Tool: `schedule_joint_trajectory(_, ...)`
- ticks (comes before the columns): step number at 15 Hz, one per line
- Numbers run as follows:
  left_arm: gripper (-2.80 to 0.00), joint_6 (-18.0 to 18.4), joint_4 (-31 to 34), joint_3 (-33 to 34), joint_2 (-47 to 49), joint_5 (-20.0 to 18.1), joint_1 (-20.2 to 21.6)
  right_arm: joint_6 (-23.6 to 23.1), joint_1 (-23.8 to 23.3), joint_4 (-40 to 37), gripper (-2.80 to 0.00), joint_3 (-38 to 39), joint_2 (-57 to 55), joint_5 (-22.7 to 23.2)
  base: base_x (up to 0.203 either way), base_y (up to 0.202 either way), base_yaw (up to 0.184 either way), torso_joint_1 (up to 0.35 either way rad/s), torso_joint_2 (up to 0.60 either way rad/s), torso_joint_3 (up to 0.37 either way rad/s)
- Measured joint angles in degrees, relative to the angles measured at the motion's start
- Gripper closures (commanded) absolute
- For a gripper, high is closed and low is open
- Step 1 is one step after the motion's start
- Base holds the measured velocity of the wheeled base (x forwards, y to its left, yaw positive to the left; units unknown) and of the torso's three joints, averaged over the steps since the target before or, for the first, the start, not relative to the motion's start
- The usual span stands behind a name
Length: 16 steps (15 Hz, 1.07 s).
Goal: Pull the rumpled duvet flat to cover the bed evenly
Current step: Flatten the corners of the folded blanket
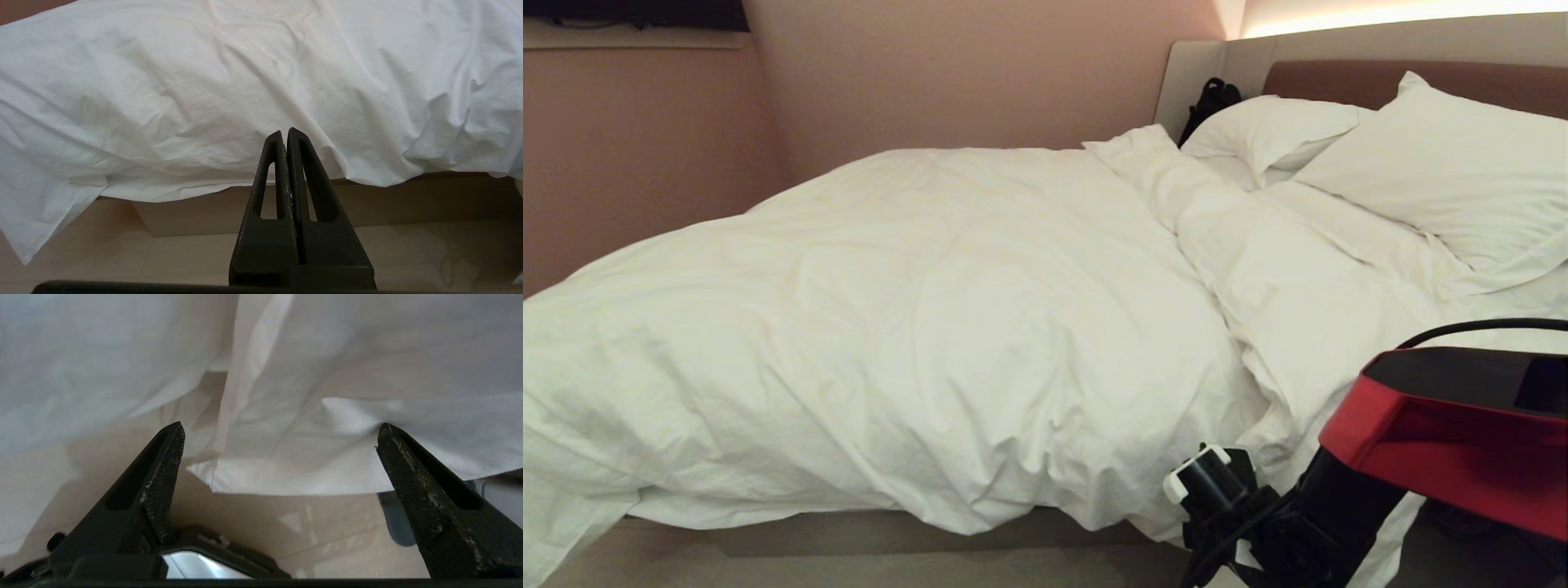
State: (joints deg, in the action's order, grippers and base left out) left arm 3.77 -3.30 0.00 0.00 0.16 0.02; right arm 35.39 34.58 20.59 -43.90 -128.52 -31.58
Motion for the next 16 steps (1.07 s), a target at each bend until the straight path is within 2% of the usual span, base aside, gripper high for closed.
schedule_joint_trajectory(7,0.0,0.1,0.0,0.0,0.0,-0.2,0.0,0.1,-3.7,0.0,-2.8,0.6,-0.4,-2.0,0.0,0.0,0.0,0.0,0.0,0.0)
schedule_joint_trajectory(8,0.0,0.1,0.0,0.0,0.0,-0.3,0.0,0.1,-3.9,-0.1,0.0,0.7,-0.4,-2.3,0.0,0.0,0.0,0.0,0.0,0.0)
schedule_joint_trajectory(16,0.0,0.2,0.0,0.0,0.0,-0.3,0.0,0.2,-5.0,-0.1,0.0,0.5,0.3,-3.3,0.0,0.0,0.0,0.0,0.0,0.0)
